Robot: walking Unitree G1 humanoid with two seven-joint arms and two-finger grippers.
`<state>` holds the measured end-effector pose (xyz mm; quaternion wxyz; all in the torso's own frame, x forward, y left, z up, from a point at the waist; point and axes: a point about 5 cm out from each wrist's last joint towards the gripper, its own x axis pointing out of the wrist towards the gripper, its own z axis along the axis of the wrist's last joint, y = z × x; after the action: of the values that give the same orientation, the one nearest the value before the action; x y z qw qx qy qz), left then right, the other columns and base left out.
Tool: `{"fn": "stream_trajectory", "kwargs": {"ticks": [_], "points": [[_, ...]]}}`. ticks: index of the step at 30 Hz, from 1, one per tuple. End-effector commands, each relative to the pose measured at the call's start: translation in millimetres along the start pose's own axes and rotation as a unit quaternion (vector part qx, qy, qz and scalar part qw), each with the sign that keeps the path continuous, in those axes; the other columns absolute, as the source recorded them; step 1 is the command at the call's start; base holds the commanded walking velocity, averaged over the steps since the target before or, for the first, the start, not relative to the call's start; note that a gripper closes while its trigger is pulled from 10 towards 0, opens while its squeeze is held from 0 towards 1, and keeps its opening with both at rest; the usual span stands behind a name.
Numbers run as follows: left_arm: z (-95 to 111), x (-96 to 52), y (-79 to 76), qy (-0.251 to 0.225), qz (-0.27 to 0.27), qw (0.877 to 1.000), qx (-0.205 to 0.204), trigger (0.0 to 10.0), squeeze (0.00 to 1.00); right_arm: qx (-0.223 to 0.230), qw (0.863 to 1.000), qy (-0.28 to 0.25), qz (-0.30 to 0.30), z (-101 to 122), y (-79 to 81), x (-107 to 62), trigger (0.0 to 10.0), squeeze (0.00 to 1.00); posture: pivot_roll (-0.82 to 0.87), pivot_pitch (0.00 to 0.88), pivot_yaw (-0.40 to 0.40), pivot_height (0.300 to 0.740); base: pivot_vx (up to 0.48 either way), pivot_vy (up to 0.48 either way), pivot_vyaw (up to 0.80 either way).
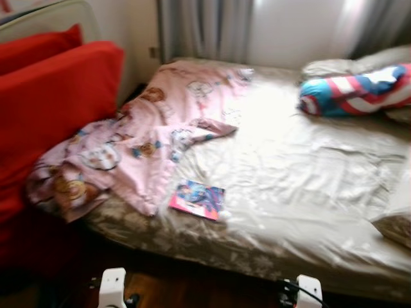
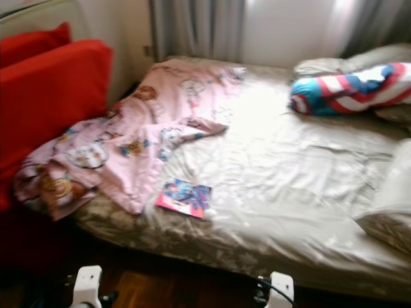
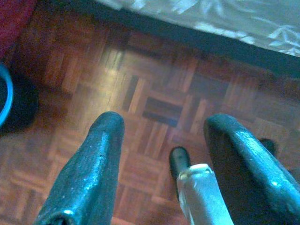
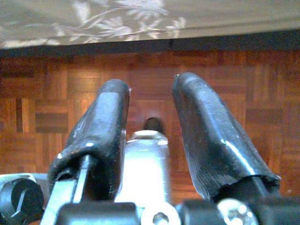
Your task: Clean up the room
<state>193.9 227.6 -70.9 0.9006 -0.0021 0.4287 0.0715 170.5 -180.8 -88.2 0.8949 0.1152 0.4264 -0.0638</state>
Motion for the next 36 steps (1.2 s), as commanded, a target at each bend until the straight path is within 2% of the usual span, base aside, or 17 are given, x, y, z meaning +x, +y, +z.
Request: {"fn": "stream_trajectory", "kwargs": {"ticks": [1,4,24,36], "points": [[-4.0,0.0,-6.1,0.009,-0.006,1.000,0.000,10.0,0.00,0.002,1.000,0.003,-0.012,-0.7,-8.0,-1.3,10.0,0.00,0.05,0.000,0.006,0.740,0.000,0.000,-0.79],[-3.9,0.0,-5.9,0.008,-0.005,1.000,-0.001,10.0,0.00,0.006,1.000,-0.001,-0.014,-0.2,-7.9,-1.3,10.0,0.00,0.05,0.000,0.006,0.740,0.000,0.000,-0.73],[-3.7,0.1,-6.1,0.005,0.001,1.000,-0.030,10.0,0.00,0.009,1.000,-0.010,-0.012,2.0,-7.3,-1.1,10.0,0.00,0.05,0.000,0.003,0.740,0.000,0.000,0.00],[-4.0,0.1,-6.3,0.006,0.001,1.000,-0.031,10.0,0.00,0.010,1.000,-0.011,-0.011,2.3,-7.6,-1.1,10.0,0.00,0.05,0.000,0.002,0.740,0.000,0.068,0.00]]}}
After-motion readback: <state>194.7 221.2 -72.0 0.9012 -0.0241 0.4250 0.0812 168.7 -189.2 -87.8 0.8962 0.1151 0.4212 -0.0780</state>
